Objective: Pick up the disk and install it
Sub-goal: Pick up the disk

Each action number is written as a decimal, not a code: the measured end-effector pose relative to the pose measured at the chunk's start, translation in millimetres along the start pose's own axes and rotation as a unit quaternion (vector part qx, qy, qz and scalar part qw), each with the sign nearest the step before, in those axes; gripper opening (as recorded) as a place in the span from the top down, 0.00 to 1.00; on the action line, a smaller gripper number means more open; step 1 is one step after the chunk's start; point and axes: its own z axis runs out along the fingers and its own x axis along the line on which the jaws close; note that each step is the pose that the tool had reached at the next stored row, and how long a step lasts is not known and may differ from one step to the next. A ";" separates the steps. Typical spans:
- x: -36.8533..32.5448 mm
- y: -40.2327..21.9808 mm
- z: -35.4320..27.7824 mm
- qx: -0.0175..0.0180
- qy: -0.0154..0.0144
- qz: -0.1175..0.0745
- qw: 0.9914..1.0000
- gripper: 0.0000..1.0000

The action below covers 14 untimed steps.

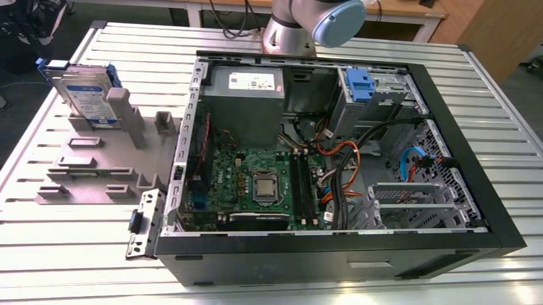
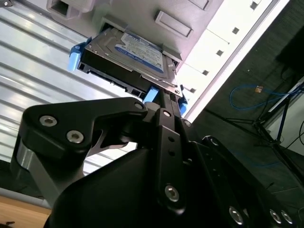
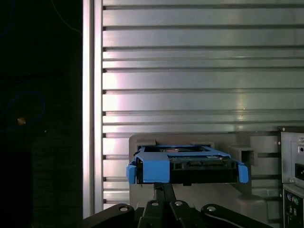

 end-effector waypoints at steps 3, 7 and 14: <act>0.0 0.0 0.0 0.000 0.000 -0.007 1.000 0.89; 0.0 0.0 0.0 0.000 0.001 -0.013 1.000 0.89; 0.0 0.0 0.1 0.000 0.001 -0.017 1.000 0.89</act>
